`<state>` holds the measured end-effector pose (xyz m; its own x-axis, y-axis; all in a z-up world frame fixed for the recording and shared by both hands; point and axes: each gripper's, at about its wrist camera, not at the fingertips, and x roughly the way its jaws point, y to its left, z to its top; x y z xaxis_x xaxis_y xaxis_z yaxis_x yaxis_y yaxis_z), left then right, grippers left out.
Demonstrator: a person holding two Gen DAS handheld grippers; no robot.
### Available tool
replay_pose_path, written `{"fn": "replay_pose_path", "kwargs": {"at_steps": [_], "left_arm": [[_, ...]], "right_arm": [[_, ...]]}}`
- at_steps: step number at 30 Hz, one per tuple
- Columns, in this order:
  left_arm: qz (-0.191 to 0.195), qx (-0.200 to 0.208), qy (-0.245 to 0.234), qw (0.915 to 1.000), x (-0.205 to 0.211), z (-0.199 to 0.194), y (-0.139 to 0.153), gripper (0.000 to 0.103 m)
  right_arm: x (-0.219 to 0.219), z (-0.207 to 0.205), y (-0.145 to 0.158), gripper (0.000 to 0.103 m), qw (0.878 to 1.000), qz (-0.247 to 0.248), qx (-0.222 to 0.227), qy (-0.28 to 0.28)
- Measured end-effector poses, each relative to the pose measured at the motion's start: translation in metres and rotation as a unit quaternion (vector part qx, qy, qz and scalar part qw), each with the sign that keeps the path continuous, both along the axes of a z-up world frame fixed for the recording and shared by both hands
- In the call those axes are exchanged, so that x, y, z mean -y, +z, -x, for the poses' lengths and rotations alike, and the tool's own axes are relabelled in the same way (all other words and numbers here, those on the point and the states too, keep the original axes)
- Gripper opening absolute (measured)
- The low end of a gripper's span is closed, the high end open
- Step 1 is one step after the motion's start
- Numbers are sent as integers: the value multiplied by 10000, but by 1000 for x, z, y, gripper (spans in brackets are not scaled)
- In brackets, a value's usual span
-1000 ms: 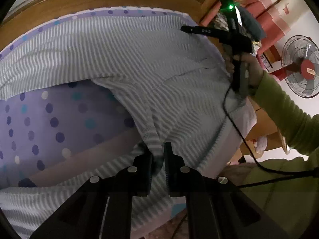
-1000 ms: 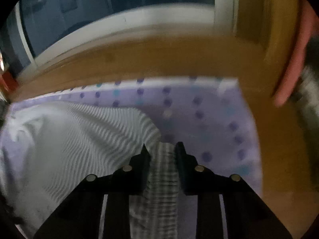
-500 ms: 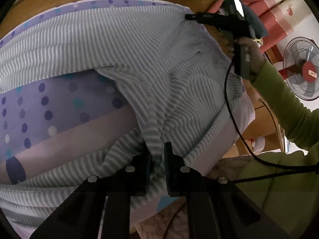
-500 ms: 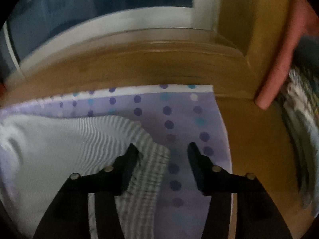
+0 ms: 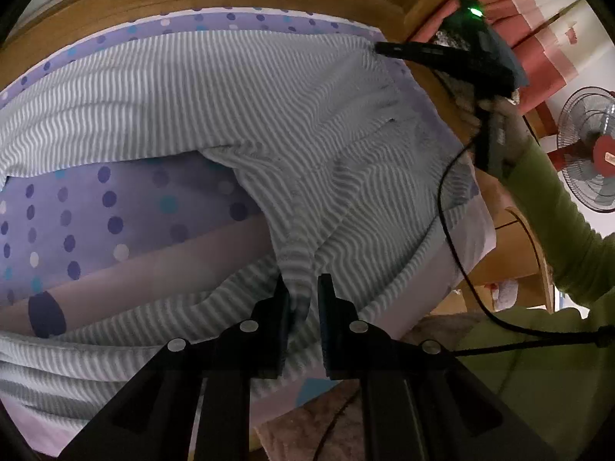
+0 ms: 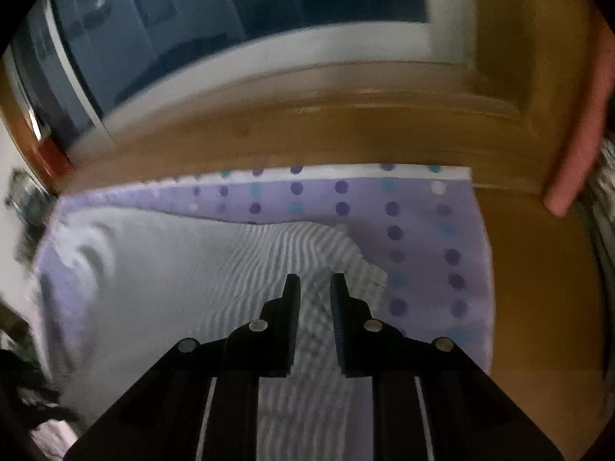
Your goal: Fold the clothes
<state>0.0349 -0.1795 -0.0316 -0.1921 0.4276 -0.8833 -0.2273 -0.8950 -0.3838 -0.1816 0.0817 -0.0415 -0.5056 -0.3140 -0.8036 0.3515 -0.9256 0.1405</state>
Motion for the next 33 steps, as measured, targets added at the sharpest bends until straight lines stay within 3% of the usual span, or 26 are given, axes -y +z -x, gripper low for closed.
{"fn": "replay_pose_path", "kwargs": {"at_steps": [2, 6, 9, 10, 11, 17, 21, 23, 26, 27, 28, 29, 33], "left_arm": [[39, 44, 47, 10000, -8, -1, -2, 12], [50, 16, 120, 9999, -10, -6, -4, 15], [16, 0, 218, 9998, -13, -4, -7, 15], [-15, 1, 243, 9997, -10, -3, -8, 15], [-35, 3, 256, 9997, -9, -3, -8, 15], [-9, 5, 161, 9999, -12, 1, -14, 18], [-23, 27, 106, 9999, -18, 2, -16, 20], [-25, 35, 87, 10000, -18, 4, -17, 20], [-67, 70, 97, 9999, -14, 6, -17, 20], [-90, 81, 107, 9999, -11, 6, -17, 20], [-108, 77, 120, 9998, -7, 6, -17, 20], [-99, 54, 123, 9999, -6, 5, -17, 20], [-123, 46, 114, 9998, -8, 0, -8, 19]], "right_arm": [[10, 12, -18, 13, 9993, -334, 109, -93], [6, 15, -11, 14, 9995, -132, 141, -253], [-10, -12, 7, 35, 9997, 45, 234, -75], [-19, -25, 10, 51, 9994, 101, 343, -23], [-28, -39, 12, 59, 9989, 152, 433, -10], [-77, -127, 8, 60, 9943, 115, 1053, -101], [-85, -165, -4, 59, 9893, 193, 1439, -118], [-82, -177, -9, 58, 9867, 407, 1561, -182], [-72, -180, -15, 55, 9875, 752, 1347, -328], [-70, -177, -15, 50, 9883, 814, 1220, -420], [-67, -173, -16, 26, 9887, 825, 1143, -502], [-66, -170, -17, 13, 9891, 779, 1094, -608], [-77, -170, 2, 9, 9882, 924, 850, -882]]}}
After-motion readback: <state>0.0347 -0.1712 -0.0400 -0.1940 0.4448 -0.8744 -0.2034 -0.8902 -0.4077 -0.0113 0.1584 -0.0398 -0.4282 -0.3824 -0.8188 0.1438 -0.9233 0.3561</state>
